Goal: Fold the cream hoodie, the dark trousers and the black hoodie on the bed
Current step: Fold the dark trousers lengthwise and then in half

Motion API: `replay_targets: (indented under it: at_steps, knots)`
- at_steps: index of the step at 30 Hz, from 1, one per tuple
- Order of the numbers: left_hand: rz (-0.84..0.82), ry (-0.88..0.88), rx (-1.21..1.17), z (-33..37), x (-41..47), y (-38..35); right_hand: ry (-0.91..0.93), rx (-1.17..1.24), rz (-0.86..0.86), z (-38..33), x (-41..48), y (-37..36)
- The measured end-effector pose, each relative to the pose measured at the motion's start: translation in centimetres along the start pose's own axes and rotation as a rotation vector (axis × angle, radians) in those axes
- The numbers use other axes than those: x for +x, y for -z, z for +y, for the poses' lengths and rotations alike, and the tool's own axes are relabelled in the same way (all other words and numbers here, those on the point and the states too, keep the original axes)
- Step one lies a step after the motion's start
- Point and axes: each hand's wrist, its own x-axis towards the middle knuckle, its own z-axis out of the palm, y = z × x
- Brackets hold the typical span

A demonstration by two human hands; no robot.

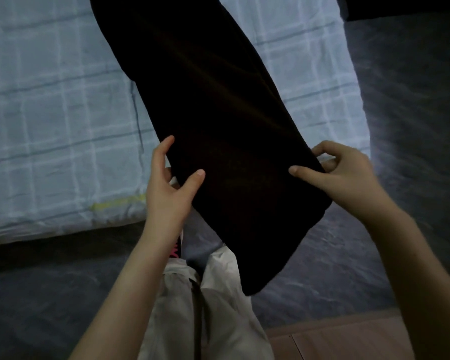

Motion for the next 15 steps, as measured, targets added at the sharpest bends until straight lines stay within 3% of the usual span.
replay_targets:
  at_steps: [2, 3, 5, 7, 9, 11, 13, 15]
  knots:
    - [0.003, -0.005, -0.026, 0.2, -0.1, 0.2, 0.001, 0.049, -0.022, -0.3, 0.1, 0.3]
    - [-0.004, 0.001, -0.04, 0.2, -0.1, 0.0, -0.008, 0.254, -0.111, -0.6, -0.1, 0.3]
    - [-0.06, 0.002, -0.075, 0.3, -0.5, -0.6, -0.005, 0.703, -0.389, -1.2, -0.7, 0.1]
    - [-0.143, -0.043, -0.058, 0.1, -1.1, -1.3, 0.066, 0.826, -0.636, -1.1, -1.3, -0.3]
    - [-0.203, -0.078, -0.013, -0.4, -1.6, -1.6, 0.074, 0.718, -0.693, -0.3, -1.7, -0.6]
    - [-0.199, -0.087, 0.047, -0.9, -1.7, -1.2, 0.026, 0.505, -0.559, 0.0, -2.2, 0.0]
    - [-0.161, -0.084, 0.085, -1.3, -1.8, -0.7, 0.078, 0.004, -0.267, 0.1, -2.6, 1.1]
    - [-0.15, -0.065, 0.05, -1.3, -2.1, -0.7, 0.089, -0.445, -0.101, 0.1, -2.8, 2.1]
